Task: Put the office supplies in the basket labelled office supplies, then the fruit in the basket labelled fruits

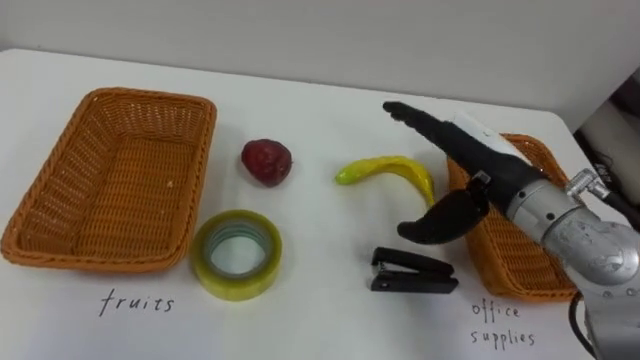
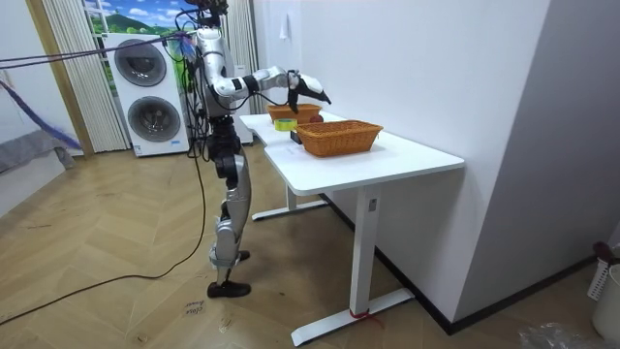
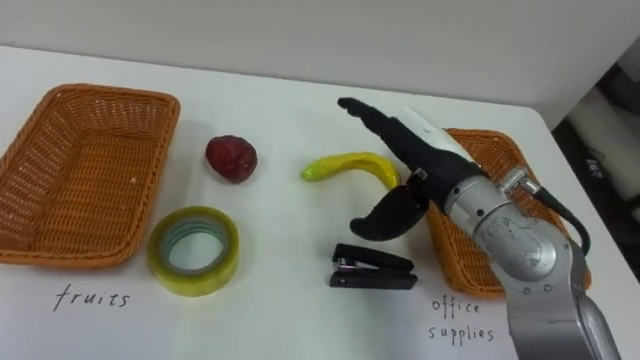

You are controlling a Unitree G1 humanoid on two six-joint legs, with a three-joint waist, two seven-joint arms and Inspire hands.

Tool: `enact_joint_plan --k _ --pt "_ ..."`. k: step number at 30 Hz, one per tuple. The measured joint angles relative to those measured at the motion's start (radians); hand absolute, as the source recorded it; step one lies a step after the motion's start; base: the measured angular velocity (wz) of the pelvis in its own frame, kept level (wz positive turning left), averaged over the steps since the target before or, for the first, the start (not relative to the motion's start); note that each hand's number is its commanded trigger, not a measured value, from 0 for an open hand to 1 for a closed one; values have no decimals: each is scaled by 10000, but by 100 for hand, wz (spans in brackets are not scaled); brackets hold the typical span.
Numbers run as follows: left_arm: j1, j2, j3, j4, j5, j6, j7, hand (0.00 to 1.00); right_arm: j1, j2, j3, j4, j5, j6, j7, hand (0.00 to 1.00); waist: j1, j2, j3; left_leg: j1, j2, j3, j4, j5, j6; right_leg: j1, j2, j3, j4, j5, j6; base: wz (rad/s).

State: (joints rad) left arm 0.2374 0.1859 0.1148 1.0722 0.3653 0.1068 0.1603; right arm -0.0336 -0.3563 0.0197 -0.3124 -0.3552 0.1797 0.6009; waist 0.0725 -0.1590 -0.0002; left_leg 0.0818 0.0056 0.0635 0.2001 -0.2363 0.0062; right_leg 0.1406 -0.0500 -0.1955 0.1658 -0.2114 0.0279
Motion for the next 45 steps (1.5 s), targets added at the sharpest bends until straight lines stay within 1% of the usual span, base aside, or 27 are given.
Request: enact_joint_plan --k 2,5,10,12,14,17,19,22,26,33,36,43,45 --pt "-99 0 0 79 -1 76 -40 0 0 0 5 0 -4 143 362 0 128 11 8 0 -1 0 1 0 0 0 -1 1 -12 0 0 0" --pt "-169 0 1 78 -1 172 -90 0 0 1 35 2 -1 289 902 0 192 24 18 -8 -3 -26 18 0 0 20 -2 -27 -18 0 0 1" --pt "-221 3 2 91 -12 256 -177 0 1 6 91 181 -8 424 1529 0 200 60 43 -24 -7 -78 49 0 0 41 -4 -62 -15 0 0 2" --pt "-290 2 2 93 -10 347 -180 0 9 30 110 349 -139 634 1789 0 201 105 76 -28 -7 -75 51 0 0 38 -3 -63 -5 0 0 0" --pt "-321 5 6 93 -8 393 -180 0 9 51 110 509 -239 666 1994 0 195 141 101 -29 -6 -70 50 0 0 29 -1 -77 6 0 0 0" --pt "-369 5 6 93 -8 405 -180 0 10 60 110 640 -482 859 2324 0 196 171 120 -39 -1 -68 37 0 0 12 4 -91 10 0 0 0" --pt "-386 5 5 92 -7 427 -180 0 10 62 110 640 -516 886 2463 0 196 172 118 -40 2 -72 37 0 0 8 7 -88 10 0 -1 0" --pt "-409 4 5 87 -7 459 -196 0 10 69 110 640 -546 1029 2670 0 201 161 110 -36 -2 -77 41 0 0 6 4 -77 9 0 0 0" --pt "-380 5 91 82 3 467 -269 0 10 107 108 657 -903 1055 2869 0 209 124 67 -8 -3 -98 47 1 -1 -4 2 -72 5 0 -1 0" --pt "-463 11 282 82 2 466 -365 0 35 115 108 662 -1344 1076 3047 0 204 124 63 -6 0 -95 45 2 -4 15 4 -119 -1 0 0 0" --pt "-494 28 291 82 2 468 -365 0 221 174 109 661 -1630 1236 3133 0 218 126 63 -3 -3 -87 47 3 -3 18 2 -112 1 0 -1 0" --pt "-546 32 303 72 -4 475 -370 0 503 241 109 660 -2066 1315 3205 0 258 149 50 -29 0 -96 54 18 -12 5 6 -92 6 2 -4 0" --pt "-587 31 303 62 -9 478 -373 0 597 291 109 661 -2263 1412 3203 0 298 169 45 -31 2 -79 52 20 -13 3 7 -52 12 3 -6 -2"
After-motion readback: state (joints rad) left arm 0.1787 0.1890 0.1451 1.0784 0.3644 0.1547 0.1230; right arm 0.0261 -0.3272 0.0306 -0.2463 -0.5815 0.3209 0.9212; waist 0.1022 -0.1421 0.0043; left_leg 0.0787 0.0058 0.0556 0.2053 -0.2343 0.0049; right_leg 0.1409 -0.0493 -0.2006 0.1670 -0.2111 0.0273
